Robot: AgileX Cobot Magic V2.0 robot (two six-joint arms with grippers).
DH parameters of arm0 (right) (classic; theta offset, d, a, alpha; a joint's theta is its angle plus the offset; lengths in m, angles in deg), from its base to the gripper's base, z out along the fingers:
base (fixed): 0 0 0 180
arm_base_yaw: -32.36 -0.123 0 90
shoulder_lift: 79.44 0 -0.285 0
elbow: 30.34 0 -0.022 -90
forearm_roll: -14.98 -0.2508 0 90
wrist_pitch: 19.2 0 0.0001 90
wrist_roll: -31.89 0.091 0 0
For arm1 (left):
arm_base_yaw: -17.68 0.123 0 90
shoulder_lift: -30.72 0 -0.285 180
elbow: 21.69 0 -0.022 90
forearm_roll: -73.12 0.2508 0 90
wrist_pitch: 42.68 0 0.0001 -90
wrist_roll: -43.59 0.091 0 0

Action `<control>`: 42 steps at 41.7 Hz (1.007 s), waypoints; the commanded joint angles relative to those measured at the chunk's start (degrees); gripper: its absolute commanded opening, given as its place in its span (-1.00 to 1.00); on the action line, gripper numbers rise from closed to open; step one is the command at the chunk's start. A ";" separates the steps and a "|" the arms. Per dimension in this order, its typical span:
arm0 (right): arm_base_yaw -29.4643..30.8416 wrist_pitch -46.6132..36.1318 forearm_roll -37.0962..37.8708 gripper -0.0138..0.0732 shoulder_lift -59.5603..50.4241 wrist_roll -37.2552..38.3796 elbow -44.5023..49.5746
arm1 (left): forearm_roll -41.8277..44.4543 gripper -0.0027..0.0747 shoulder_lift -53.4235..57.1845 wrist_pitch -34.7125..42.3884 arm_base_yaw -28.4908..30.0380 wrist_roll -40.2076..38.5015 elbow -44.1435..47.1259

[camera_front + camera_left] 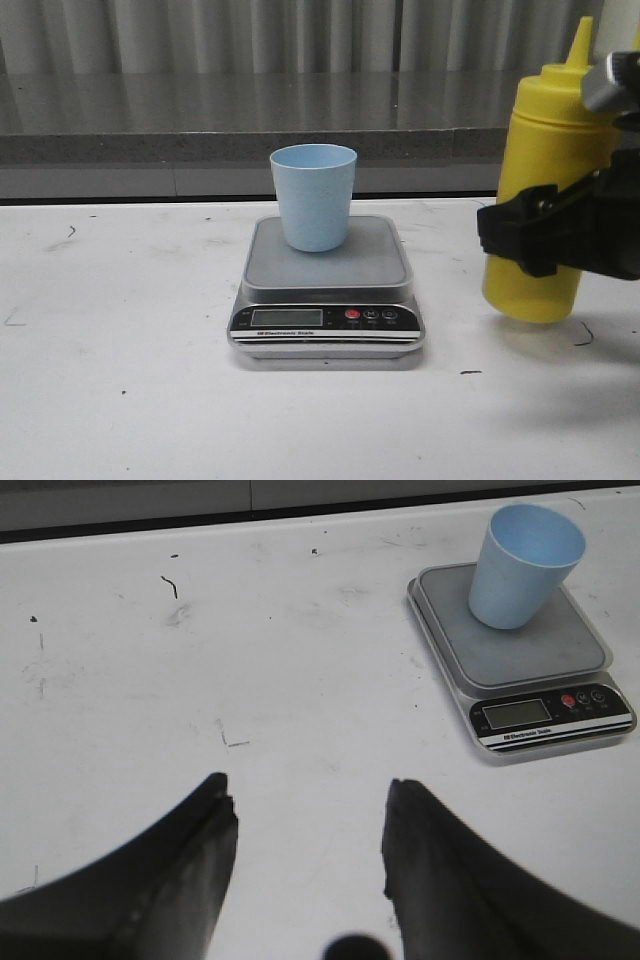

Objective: Pour seasoning into cup on scale with both arms
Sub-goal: 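Lift the bottle and tilt its nozzle down over the cup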

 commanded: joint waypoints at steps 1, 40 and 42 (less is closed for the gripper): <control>0.12 -4.22 1.29 0.18 -5.93 -0.15 -0.95 | -0.50 -0.07 0.04 4.04 -0.03 0.12 -1.56; -4.35 94.58 30.94 0.14 -3.71 -18.59 -56.46 | -0.50 -0.07 0.04 4.05 -0.03 0.12 -1.56; -5.92 96.85 35.52 0.14 -1.72 -18.59 -58.91 | -0.50 -0.07 0.04 4.05 -0.03 0.12 -1.56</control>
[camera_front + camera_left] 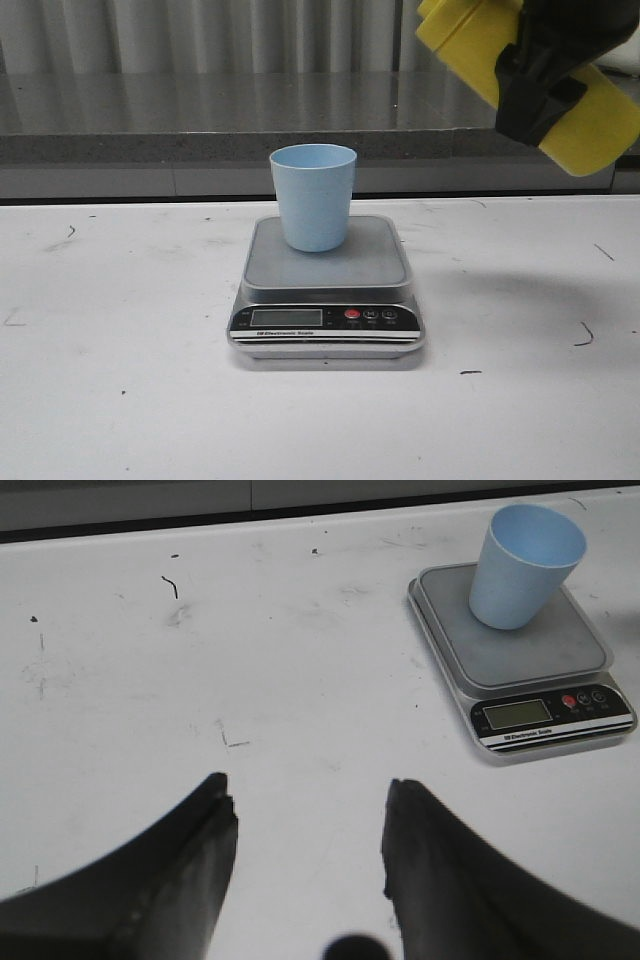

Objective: Pour seasoning into cup on scale with both arms
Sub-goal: 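Lift the bottle and tilt its nozzle down over the cup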

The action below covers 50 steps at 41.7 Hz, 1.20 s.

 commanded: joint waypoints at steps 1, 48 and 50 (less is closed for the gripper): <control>-2.63 1.55 11.48 0.14 1.00 -0.68 -6.76 | -0.50 -0.07 0.04 4.05 -0.03 0.12 -1.56; -11.41 6.15 61.19 0.15 11.56 6.00 -8.36 | -0.50 -0.07 0.04 5.84 -0.03 0.12 -1.56; -11.28 6.15 59.24 0.15 11.56 10.56 -8.36 | -0.50 -0.07 0.04 5.84 -0.03 0.12 -1.56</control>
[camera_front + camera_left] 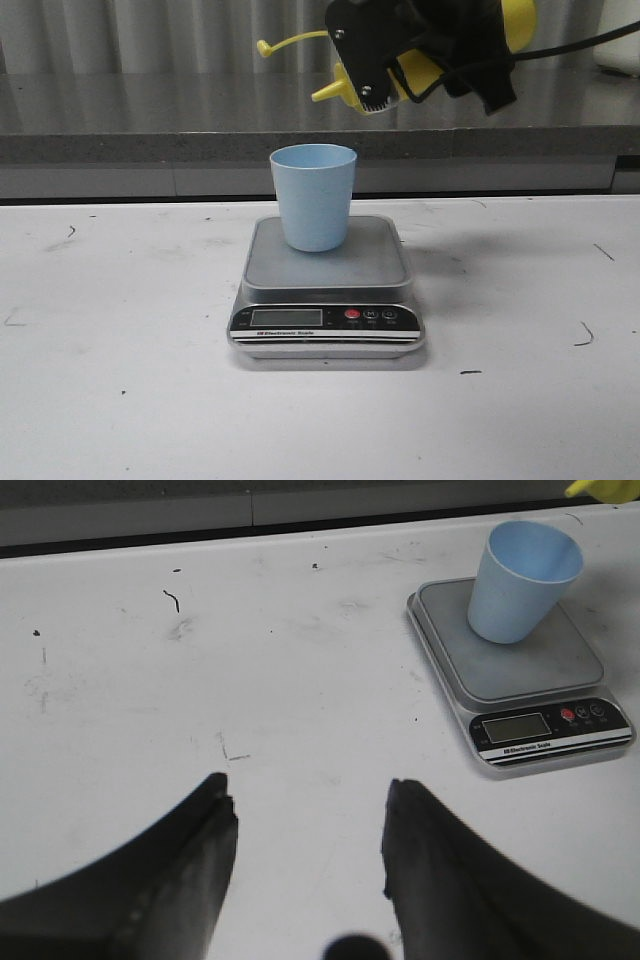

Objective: Pour seasoning into cup on scale with both arms
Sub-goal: 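Lift the bottle and tilt its nozzle down over the cup, then tilt the bottle back upright with the right gripper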

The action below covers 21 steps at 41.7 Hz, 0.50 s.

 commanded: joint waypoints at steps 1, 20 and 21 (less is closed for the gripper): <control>0.13 2.29 0.48 0.15 -3.32 8.10 -1.99 | -0.50 -0.07 0.04 4.58 -0.03 0.12 -1.56; 3.51 -1.82 -25.47 0.15 -14.85 31.24 -1.94 | -0.50 -0.07 0.04 4.58 -0.03 0.12 -1.56; 4.07 -2.72 -27.02 0.15 -15.68 31.82 -1.84 | -0.50 -0.07 0.04 4.58 -0.03 0.12 -1.56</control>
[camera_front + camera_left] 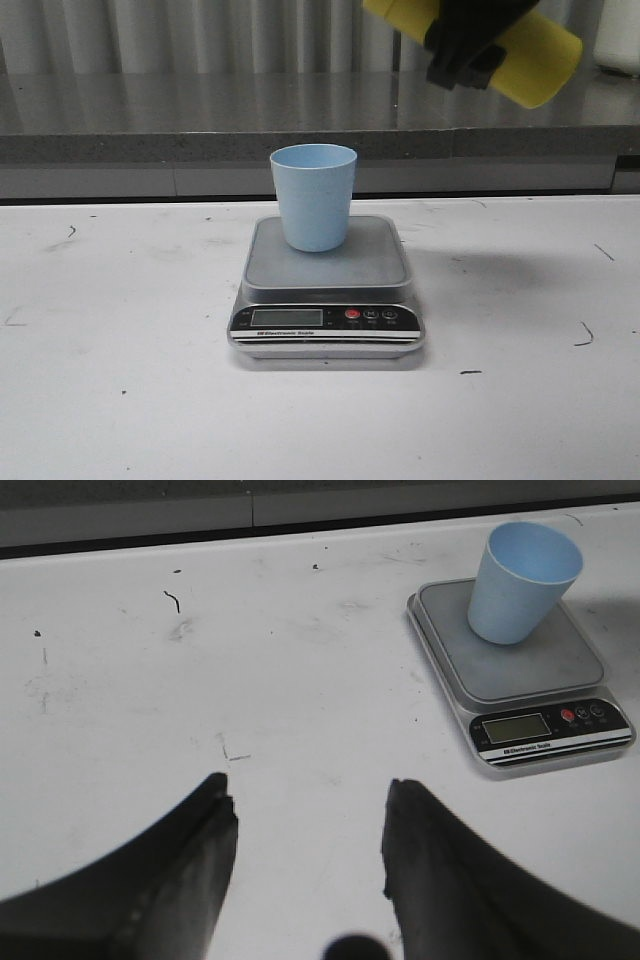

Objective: Pour seasoning into cup on scale with both arms
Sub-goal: 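Tilt the bottle back upright with the right gripper, then lower the bottle onto the table beside the scale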

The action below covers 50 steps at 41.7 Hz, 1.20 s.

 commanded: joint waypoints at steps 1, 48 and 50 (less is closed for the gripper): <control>2.42 -3.92 -2.69 0.15 -7.30 3.02 -1.70 | -0.50 -0.07 0.04 4.53 -0.03 0.12 -1.56; 33.33 -93.29 -18.81 0.15 -4.29 1.18 38.85 | -0.50 -0.07 0.04 4.53 -0.03 0.12 -1.56; 33.33 -96.37 -20.37 0.15 -2.07 0.48 38.85 | -0.50 -0.07 0.04 4.53 -0.03 0.12 -1.56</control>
